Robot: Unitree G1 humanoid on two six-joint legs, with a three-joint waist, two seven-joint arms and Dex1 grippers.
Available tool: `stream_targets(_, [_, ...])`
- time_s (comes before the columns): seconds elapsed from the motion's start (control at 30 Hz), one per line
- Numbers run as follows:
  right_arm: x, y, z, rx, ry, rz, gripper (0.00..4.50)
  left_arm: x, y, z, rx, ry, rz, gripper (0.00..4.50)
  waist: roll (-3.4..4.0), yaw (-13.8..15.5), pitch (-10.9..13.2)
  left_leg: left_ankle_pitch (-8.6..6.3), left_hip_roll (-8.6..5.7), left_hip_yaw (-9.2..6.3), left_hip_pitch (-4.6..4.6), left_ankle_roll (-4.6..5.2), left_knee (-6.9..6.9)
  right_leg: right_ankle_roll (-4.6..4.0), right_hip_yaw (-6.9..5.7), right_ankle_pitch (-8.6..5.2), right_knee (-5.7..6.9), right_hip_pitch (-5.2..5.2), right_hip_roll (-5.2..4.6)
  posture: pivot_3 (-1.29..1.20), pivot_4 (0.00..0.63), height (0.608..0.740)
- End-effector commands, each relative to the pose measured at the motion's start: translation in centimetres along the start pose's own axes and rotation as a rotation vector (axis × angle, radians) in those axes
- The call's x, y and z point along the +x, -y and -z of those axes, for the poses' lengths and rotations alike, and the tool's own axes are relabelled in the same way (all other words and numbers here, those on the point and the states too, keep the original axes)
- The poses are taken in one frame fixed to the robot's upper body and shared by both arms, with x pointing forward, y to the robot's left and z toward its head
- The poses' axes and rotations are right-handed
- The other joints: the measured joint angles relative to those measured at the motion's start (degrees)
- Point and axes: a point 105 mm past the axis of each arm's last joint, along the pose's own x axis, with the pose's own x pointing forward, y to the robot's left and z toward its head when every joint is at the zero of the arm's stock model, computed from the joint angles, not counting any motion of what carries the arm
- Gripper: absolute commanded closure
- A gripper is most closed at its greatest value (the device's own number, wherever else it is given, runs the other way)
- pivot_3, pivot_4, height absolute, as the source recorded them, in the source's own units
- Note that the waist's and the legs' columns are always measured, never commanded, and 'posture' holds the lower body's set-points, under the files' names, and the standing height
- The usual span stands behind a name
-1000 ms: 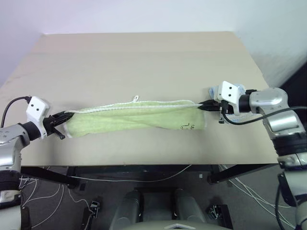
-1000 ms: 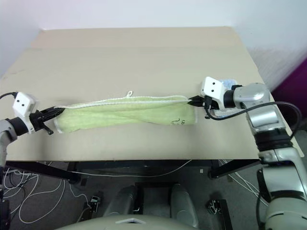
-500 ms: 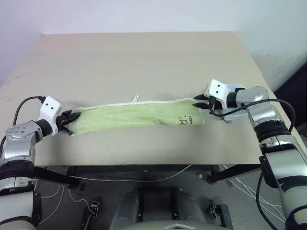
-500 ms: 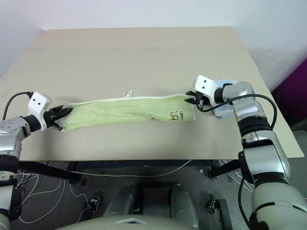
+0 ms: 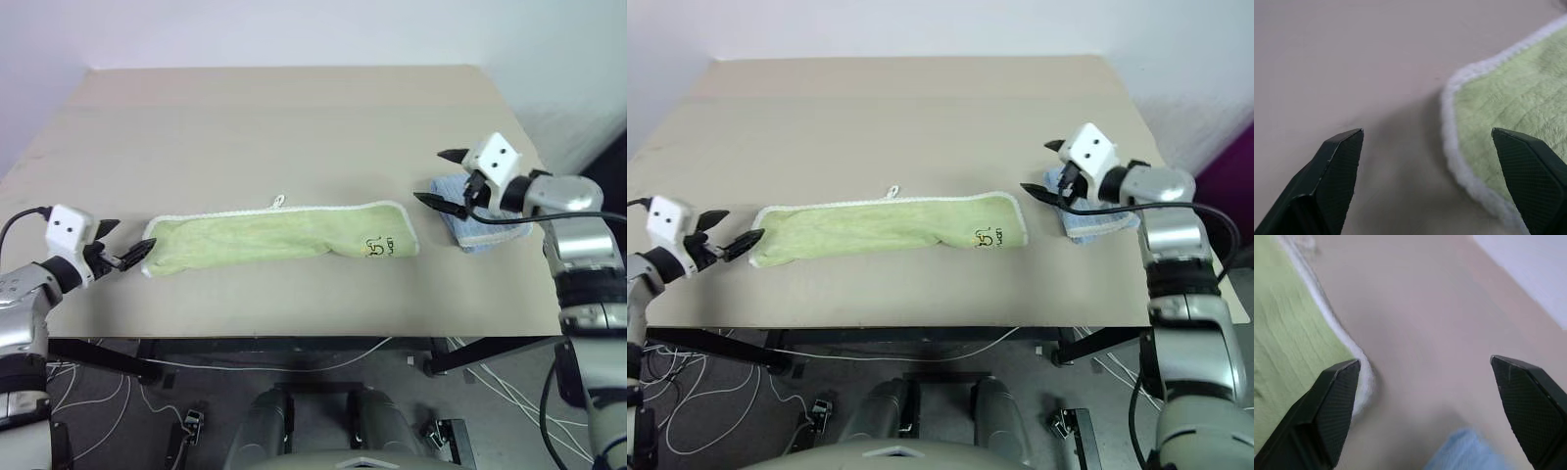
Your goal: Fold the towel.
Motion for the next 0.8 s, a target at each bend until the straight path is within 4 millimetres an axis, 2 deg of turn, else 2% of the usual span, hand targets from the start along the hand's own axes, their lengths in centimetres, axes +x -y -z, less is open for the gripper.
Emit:
stream_targets(0.03, [-1.0,-3.2,-1.4,0.314,0.092,-0.02,0.0,-1.6,-0.6,-2.7,-0.018,0.117,-0.03,0.07,0.0,0.0,0.0,0.0,0.0,-0.02,0.0,0.0,-0.01,0.0,0.0,0.0,0.0,0.0,-0.01,0.0,0.15,0.74])
stream_targets(0.1, [-1.4,-5.0,-0.6,0.525,0.077,-0.018,0.0,-2.2,0.1,-3.4,-0.042,0.152,0.004,0.07,0.01,-0.1,0.0,0.0,0.01,-0.03,0.01,0.0,-0.01,0.0,0.0,0.0,0.02,0.01,-0.02,0.0,0.15,0.74])
stream_targets(0.2, [-2.0,-7.3,0.3,0.742,0.059,-0.048,0.0,-2.7,1.6,-3.9,-0.048,0.156,0.095,0.07,0.01,0.0,0.0,0.0,-0.01,-0.03,0.04,0.0,-0.03,-0.01,0.01,0.0,0.02,0.02,-0.07,0.0,0.15,0.74])
stream_targets(0.37, [-2.7,-8.9,1.6,1.081,0.08,-0.025,0.0,-2.5,4.5,-3.9,-0.044,0.117,0.248,0.07,0.0,0.0,0.0,-0.01,-0.02,-0.04,0.07,0.01,-0.06,-0.02,-0.01,-0.01,-0.02,0.09,-0.12,0.0,0.15,0.74])
stream_targets(0.47, [-2.8,-10.2,2.8,1.172,0.026,0.006,0.0,-2.2,6.7,-3.4,-0.024,0.086,0.342,0.07,0.04,0.0,0.0,-0.01,-0.05,-0.03,0.07,0.01,-0.09,-0.02,-0.02,-0.01,-0.06,0.11,-0.15,0.0,0.15,0.74])
stream_targets(0.67, [-1.8,-10.9,4.0,1.37,0.031,0.105,0.0,-1.6,9.4,-3.1,-0.023,0.075,0.441,0.07,0.06,-0.3,0.0,-0.01,-0.05,-0.03,0.09,0.01,-0.13,-0.02,-0.01,-0.01,-0.04,0.07,-0.13,0.0,0.15,0.74])
stream_targets(0.8, [-1.0,-10.1,4.5,1.474,0.049,0.186,0.0,-1.3,11.3,-3.2,-0.042,0.085,0.51,0.07,0.06,-0.2,-0.1,0.0,-0.05,-0.01,0.1,0.01,-0.12,-0.02,-0.02,-0.01,-0.04,0.1,-0.12,0.0,0.15,0.74])
